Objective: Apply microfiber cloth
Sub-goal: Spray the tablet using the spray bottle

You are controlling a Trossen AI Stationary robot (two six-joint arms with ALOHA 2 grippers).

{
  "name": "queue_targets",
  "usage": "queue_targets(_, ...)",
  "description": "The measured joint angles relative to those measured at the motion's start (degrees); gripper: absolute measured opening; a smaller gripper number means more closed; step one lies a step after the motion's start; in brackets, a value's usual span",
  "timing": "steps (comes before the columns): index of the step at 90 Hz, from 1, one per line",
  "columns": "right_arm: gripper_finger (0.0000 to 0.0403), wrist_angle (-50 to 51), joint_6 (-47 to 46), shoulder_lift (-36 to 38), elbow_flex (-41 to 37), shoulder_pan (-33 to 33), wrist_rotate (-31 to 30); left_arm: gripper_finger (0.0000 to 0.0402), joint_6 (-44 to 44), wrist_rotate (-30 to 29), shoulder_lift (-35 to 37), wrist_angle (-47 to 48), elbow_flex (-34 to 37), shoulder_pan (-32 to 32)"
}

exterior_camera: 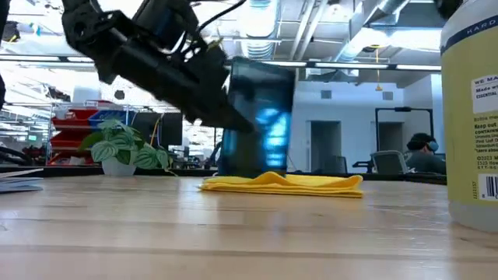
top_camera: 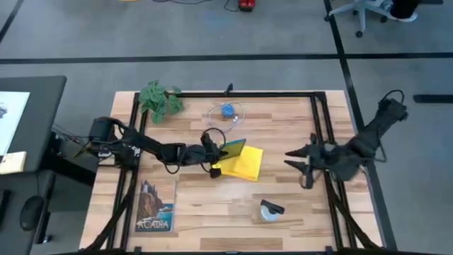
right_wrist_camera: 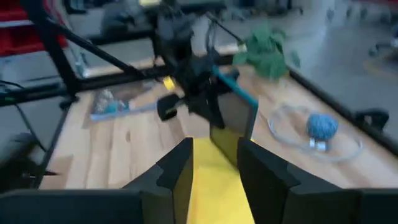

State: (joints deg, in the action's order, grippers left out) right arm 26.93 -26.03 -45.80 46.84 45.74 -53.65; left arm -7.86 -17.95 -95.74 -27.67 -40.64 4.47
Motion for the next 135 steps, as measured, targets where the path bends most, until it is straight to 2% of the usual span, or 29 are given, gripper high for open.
queue_targets(4, 0.0090, 0.0, 1.0, 0.0, 1.1, 2.0, -0.6, 0.0003, -0.9, 3.6, -0.6, 1.8, -1.3, -0.4)
queue_targets(9, 0.0078, 1.1, 1.9, 0.0, 2.9, 4.2, -0.1, 0.0003, -1.9, 5.3, -1.9, 2.6, -2.9, -0.5)
queue_targets(17, 0.0061, 4.8, 0.5, 0.0, 6.9, 7.5, 5.0, 0.0003, -0.6, 5.7, -3.4, 2.6, -4.1, -0.5)
queue_targets(27, 0.0041, 9.6, -8.9, -0.3, 11.0, 10.8, 12.5, 0.0003, -0.2, 6.0, -4.5, 2.1, -4.9, -1.0)
queue_targets(38, 0.0011, 11.2, -19.9, -3.9, 11.2, 12.8, 13.3, 0.0007, -0.3, 6.3, -4.6, 2.4, -5.0, -1.5)
queue_targets(53, 0.0003, 10.9, -30.0, -15.4, 11.0, 15.1, 14.7, 0.0007, 0.4, 5.7, -4.6, 2.5, -5.0, -1.6)
queue_targets(71, 0.0000, 2.8, -44.1, -32.7, 11.0, 21.4, 4.8, 0.0007, 0.5, 5.1, -4.6, 2.9, -5.0, -1.3)
queue_targets(80, 0.0000, -4.6, -47.6, -41.4, 11.1, 23.6, -3.4, 0.0007, 0.5, 4.7, -4.6, 2.9, -5.0, -0.8)
queue_targets(85, 0.0000, -7.3, -48.9, -45.6, 11.0, 24.2, -6.0, 0.0007, 0.6, 4.6, -4.7, 2.9, -5.0, -0.7)
queue_targets(101, 0.0000, -17.6, -50.6, -54.7, 11.0, 22.1, -7.9, 0.0008, 0.4, 4.6, -4.7, 2.9, -5.0, -0.6)
queue_targets(112, 0.0003, -24.7, -45.6, -57.2, 11.0, 18.8, -7.9, 0.0008, 0.0, 4.7, -4.7, 2.5, -5.0, -0.5)
queue_targets(122, 0.0033, -29.2, -38.3, -56.1, 11.0, 15.4, 1.3, 0.0009, 0.0, 4.6, -4.7, 2.4, -5.0, -0.4)
queue_targets(135, 0.0110, -29.3, -30.7, -52.0, 12.0, 13.2, 13.3, 0.0009, -0.1, 4.7, -4.7, 2.4, -5.0, -0.4)
